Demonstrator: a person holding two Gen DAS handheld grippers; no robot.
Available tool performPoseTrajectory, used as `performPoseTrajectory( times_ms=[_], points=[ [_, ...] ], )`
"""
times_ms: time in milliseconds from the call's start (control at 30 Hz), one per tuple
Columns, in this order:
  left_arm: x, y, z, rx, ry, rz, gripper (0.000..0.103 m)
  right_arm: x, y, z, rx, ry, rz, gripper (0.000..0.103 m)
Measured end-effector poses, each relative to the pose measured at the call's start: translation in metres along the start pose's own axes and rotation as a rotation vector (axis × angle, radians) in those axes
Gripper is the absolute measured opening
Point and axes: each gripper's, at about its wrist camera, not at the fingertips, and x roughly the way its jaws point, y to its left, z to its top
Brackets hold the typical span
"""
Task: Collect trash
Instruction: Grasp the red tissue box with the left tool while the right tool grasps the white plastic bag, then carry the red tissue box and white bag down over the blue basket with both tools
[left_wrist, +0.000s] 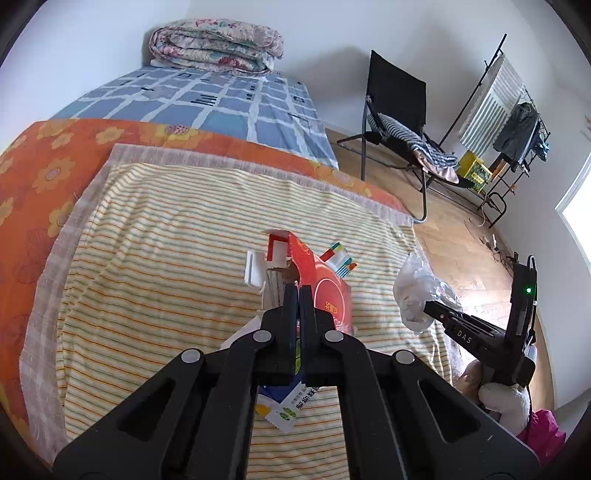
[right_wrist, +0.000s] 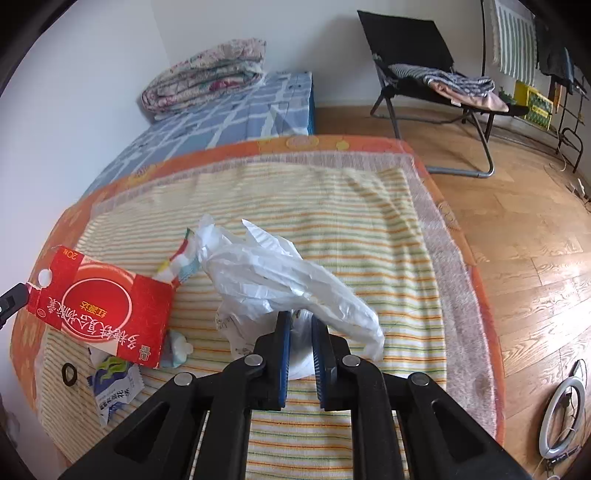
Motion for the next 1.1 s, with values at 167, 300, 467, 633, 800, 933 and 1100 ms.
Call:
performPoseTrajectory(
  times_ms=[167,300,467,633,800,933,1100],
  points=[
    [-0.016,-0.01,0.001,0.032,-0.034,-0.012,0.0,-0.019,0.007,0.002,-0.028,-0.051,-0.009,0.009],
    [-0.033,-0.024,0.0,0.079,-0.069,-0.023,0.0,-0.039,0.011,0.004,-0.028,-0.089,0.011,0.009],
    [-0.055,-0.033,-0.004,0.125,-0.098,-0.03,0.0,-0.061,0.016,0.001,-0.041,-0.126,0.021,0.009],
    [-0.077,-0.037,-0.011,0.155,-0.111,-0.049,0.0,-0.08,0.025,-0.006,-0.076,-0.145,0.044,0.009],
    [-0.097,-0.037,-0.019,0.163,-0.118,-0.066,0.0,-0.094,0.028,-0.021,-0.095,-0.14,0.07,0.009],
    [-0.114,-0.036,-0.029,0.167,-0.123,-0.082,0.0,-0.109,0.037,-0.036,-0.135,-0.145,0.079,0.009],
    [-0.133,-0.032,-0.046,0.171,-0.115,-0.091,0.0,-0.127,0.048,-0.054,-0.155,-0.141,0.125,0.009]
  ],
)
